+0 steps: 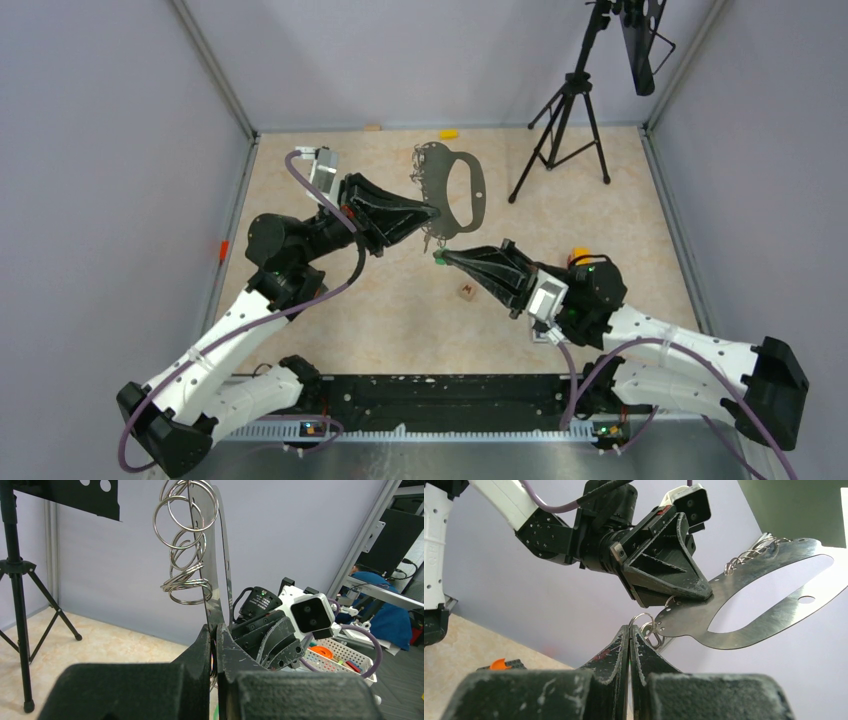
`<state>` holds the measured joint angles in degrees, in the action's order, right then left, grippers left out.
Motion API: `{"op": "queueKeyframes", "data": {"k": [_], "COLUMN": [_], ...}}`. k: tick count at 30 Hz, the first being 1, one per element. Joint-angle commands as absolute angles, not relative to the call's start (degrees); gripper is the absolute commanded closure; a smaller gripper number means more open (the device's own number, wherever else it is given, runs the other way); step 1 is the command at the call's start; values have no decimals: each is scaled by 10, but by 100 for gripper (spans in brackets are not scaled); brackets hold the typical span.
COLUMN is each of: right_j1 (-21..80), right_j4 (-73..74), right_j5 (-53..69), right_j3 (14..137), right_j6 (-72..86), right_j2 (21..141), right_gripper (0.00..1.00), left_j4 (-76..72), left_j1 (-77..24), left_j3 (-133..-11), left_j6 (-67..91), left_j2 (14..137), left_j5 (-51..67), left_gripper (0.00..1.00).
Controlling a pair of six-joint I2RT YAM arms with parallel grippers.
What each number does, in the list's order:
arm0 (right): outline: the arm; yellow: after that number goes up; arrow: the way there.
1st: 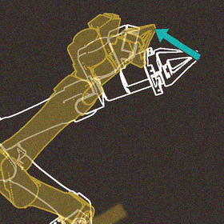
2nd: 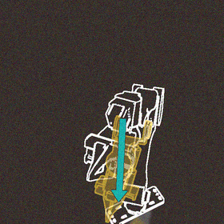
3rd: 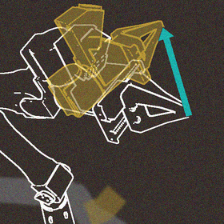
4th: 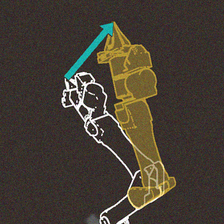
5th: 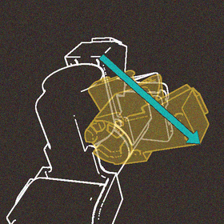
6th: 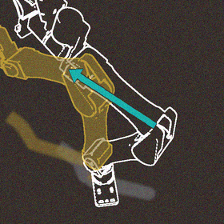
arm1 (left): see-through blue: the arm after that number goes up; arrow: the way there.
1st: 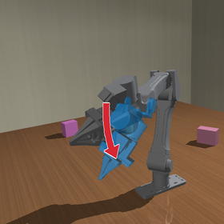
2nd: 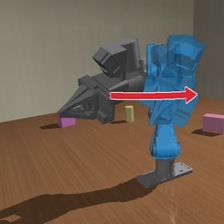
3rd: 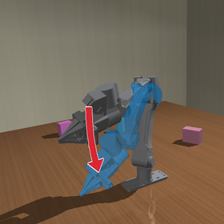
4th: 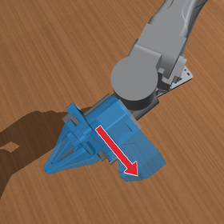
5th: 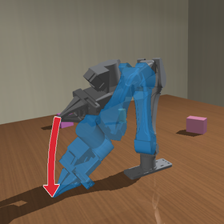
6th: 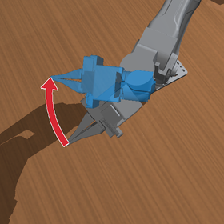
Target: Remove the keys from the keyring
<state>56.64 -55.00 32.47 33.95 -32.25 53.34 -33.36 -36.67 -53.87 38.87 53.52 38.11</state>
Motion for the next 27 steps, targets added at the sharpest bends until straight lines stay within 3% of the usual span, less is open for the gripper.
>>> {"op": "queueKeyframes", "data": {"k": [1,8,18,27], "right_j1": [573,573,573,574], "right_j4": [-615,-613,-372,-318], "right_j5": [321,329,369,367], "right_j3": [329,330,411,429], "right_j6": [-287,-291,-426,-459], "right_j2": [533,529,508,498], "right_gripper": [100,100,100,100], "left_j4": [-364,-362,-353,-352], "left_j1": [-366,-366,-366,-366], "left_j3": [-548,-553,-564,-564], "left_j6": [392,391,380,379], "left_j2": [526,523,524,527], "left_j5": [386,401,418,418], "left_gripper": [100,100,100,100]}}
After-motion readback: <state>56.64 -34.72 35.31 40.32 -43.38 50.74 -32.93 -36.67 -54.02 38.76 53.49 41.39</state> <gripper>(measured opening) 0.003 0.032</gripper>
